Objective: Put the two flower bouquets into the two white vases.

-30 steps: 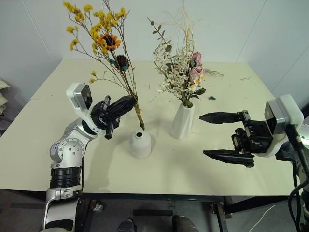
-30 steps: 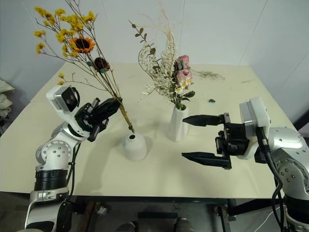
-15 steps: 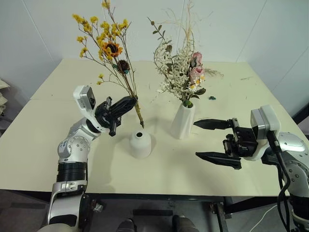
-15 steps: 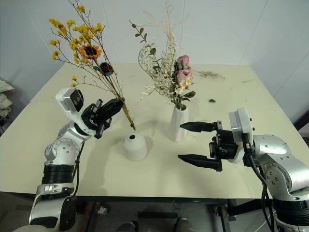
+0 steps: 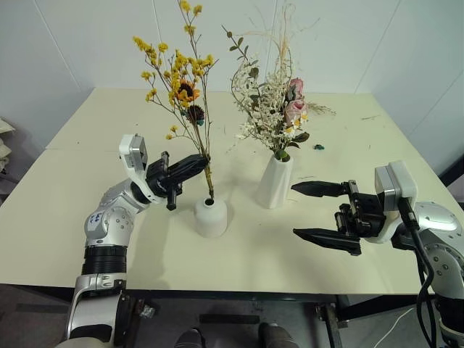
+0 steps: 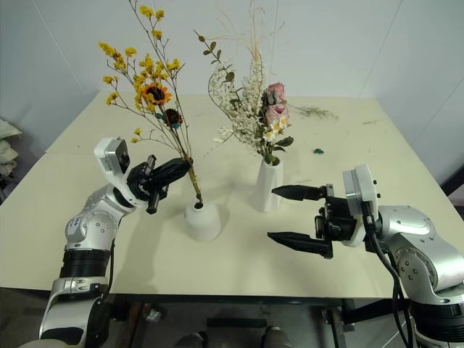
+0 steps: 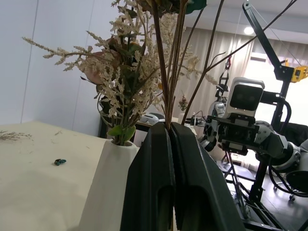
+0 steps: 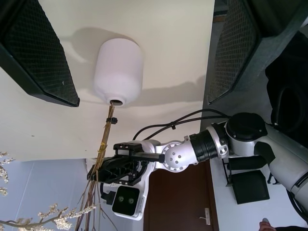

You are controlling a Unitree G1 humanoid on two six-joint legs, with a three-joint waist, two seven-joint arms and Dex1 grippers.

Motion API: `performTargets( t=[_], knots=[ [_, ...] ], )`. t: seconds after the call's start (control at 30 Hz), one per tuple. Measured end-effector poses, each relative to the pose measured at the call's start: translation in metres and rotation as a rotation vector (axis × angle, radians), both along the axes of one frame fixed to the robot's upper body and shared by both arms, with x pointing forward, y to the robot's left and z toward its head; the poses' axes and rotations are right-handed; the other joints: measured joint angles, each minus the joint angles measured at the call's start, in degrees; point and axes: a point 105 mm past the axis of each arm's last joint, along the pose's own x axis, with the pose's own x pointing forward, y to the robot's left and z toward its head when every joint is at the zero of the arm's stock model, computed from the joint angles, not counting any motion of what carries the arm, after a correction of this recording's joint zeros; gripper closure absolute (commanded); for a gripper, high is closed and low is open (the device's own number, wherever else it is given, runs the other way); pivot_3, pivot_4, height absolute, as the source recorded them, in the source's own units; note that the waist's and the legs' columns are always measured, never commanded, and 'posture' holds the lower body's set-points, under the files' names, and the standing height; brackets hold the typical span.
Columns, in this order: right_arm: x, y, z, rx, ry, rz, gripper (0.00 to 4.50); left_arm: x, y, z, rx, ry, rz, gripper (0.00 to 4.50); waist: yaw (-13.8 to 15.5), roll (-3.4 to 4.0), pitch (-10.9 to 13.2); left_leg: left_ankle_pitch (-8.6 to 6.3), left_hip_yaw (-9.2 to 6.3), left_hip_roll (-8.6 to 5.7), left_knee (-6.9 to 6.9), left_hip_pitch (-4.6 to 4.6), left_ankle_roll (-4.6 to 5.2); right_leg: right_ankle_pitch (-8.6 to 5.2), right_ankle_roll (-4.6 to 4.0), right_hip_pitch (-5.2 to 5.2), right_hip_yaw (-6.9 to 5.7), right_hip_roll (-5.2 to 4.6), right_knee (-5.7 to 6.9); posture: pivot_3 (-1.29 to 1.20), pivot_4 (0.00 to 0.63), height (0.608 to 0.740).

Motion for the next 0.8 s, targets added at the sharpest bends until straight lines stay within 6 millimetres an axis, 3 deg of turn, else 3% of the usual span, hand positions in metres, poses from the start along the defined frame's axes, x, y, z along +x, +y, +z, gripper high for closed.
performTargets(
  t=[0.8],
  knots=[
    [0.004, -0.002, 0.0, 0.008, 0.007, -0.026, 0.0, 0.002, -0.002, -0.016, 0.066, 0.019, 0.038, 4.49, 0.0, 0.0, 0.0, 0.0, 0.0, 0.0, -0.01, 0.0, 0.0, 0.0, 0.0, 0.0, 0.0, 0.0, -0.02, 0.0, 0.15, 0.74]
  ],
)
